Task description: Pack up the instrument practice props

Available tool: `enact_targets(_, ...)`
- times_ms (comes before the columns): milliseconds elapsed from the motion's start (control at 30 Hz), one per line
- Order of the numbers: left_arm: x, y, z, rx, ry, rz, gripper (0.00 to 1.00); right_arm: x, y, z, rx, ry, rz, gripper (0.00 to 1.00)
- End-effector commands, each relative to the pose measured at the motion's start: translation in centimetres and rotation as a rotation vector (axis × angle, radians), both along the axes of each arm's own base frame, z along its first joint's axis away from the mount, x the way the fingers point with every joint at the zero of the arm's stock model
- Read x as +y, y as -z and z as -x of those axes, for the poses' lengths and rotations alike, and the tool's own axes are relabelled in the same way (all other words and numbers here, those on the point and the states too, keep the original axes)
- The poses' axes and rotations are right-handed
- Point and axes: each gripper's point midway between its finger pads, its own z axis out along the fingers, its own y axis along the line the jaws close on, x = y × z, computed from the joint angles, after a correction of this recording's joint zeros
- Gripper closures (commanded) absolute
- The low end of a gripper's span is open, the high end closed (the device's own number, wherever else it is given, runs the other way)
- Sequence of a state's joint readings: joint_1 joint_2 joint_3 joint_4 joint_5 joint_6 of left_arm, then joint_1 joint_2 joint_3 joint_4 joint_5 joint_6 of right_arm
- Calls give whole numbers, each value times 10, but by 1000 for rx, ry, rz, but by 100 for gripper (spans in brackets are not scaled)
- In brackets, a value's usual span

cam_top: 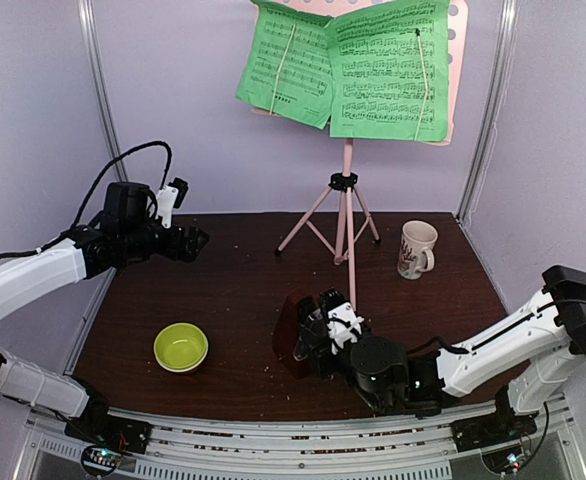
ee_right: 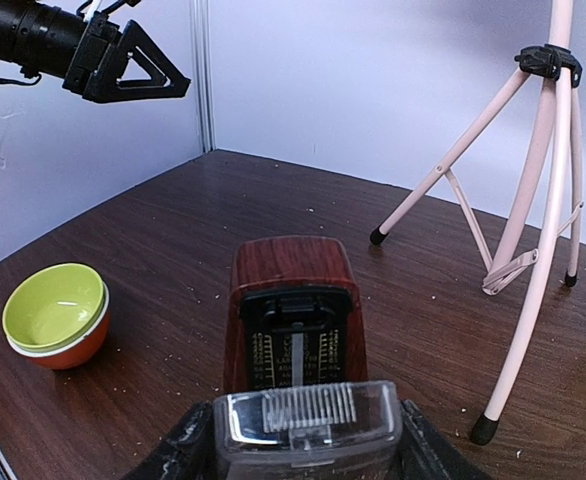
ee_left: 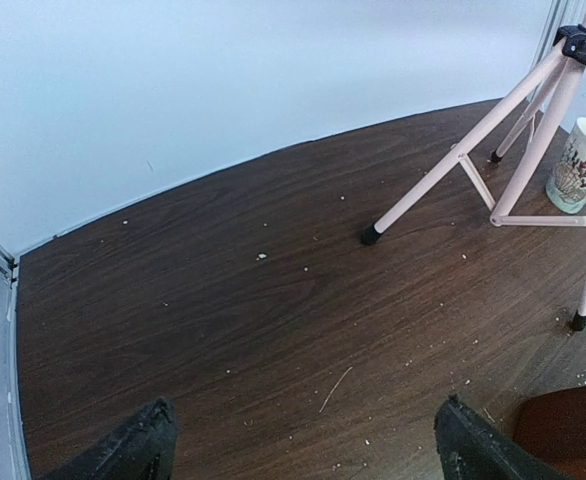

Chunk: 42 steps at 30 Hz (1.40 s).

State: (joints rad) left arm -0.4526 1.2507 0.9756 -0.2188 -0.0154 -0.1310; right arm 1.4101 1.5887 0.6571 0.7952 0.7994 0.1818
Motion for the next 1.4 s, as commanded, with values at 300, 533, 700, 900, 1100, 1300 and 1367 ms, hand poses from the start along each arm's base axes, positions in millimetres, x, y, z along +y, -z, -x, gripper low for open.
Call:
enact_targets(300, 0, -14, 0, -50, 7, 7, 7, 5, 22, -5, 24, -19, 86, 43)
enact_targets(533, 0, -14, 0, -51, 9, 8, 7, 6, 27, -7, 45, -25, 81, 41)
enact_targets(700, -1, -14, 0, -49, 10, 9, 6, 7, 32, -9, 64, -34, 75, 39)
enact_targets(900, 0, -14, 0, -49, 10, 8, 7, 8, 31, -11, 72, -38, 68, 36)
enact_targets(1100, 0, -13, 0, -47, 11, 8, 7, 8, 32, -15, 80, -27, 72, 33)
enact_targets(1300, -1, -13, 0, -46, 15, 9, 7, 10, 29, -17, 83, -24, 72, 30)
enact_targets(1367, -1, -12, 0, -45, 14, 8, 7, 10, 30, -18, 87, -20, 73, 29)
